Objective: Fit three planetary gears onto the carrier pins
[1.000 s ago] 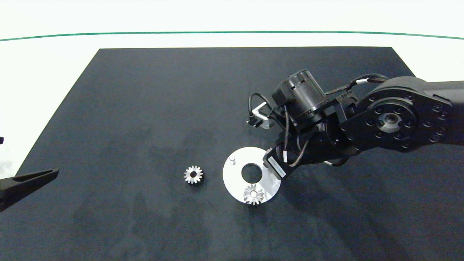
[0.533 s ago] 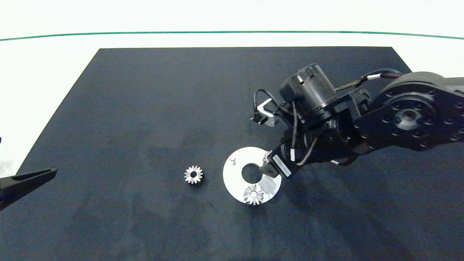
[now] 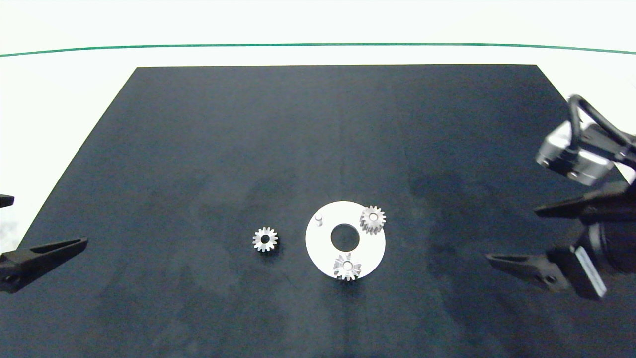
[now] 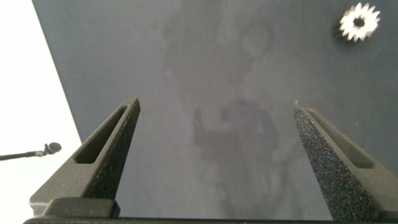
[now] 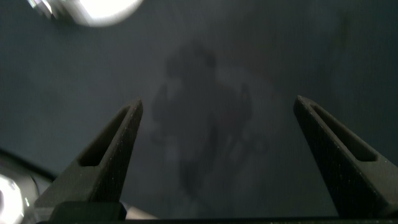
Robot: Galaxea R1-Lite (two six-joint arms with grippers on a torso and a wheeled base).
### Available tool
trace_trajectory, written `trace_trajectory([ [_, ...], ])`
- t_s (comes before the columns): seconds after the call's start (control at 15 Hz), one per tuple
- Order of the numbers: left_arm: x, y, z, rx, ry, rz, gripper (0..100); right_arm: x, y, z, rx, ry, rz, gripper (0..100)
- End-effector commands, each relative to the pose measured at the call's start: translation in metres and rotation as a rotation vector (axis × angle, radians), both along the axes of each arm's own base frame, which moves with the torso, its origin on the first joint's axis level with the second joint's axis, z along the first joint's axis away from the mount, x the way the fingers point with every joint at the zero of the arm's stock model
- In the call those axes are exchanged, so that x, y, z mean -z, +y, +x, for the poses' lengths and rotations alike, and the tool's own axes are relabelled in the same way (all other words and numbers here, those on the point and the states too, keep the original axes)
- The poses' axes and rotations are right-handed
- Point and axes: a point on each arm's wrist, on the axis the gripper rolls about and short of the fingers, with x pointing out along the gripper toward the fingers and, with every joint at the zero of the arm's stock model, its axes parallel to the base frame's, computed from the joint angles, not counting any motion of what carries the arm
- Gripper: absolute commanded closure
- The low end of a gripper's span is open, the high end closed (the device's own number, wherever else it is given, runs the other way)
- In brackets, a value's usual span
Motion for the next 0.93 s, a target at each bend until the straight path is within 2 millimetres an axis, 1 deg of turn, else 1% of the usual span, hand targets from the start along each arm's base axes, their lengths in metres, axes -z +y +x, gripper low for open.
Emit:
trace_trajectory([
  [0.07,0.022,-0.004,0.03,0.01,0.088,0.011,0,0.03,-0.045,-0.039,0.137,-0.007,0.029,0],
  [0.13,0.023,-0.01,0.036,0.048,0.08,0.01,0,0.031,-0.047,-0.044,0.128,-0.016,0.027,0],
  [0.27,0.028,-0.023,0.039,0.121,0.095,0.024,0,0.043,-0.053,-0.058,0.106,-0.018,-0.002,0],
  [0.33,0.03,-0.028,0.043,0.136,0.109,0.037,0,0.047,-0.056,-0.065,0.099,-0.024,-0.006,0],
  [0.4,0.032,-0.036,0.048,0.168,0.11,0.047,0,0.048,-0.058,-0.068,0.099,-0.029,-0.008,0],
  [0.47,0.035,-0.046,0.052,0.203,0.119,0.059,0,0.048,-0.058,-0.068,0.095,-0.031,-0.009,0],
  [0.6,0.045,-0.065,0.068,0.223,0.146,0.099,0,0.048,-0.057,-0.067,0.089,-0.029,-0.018,0],
  [0.73,0.053,-0.072,0.077,0.224,0.157,0.1,0,0.049,-0.056,-0.065,0.086,-0.017,-0.024,0],
  [0.93,0.049,-0.081,0.096,0.224,0.106,0.085,0,0.054,-0.053,-0.064,0.063,0.005,-0.038,0],
])
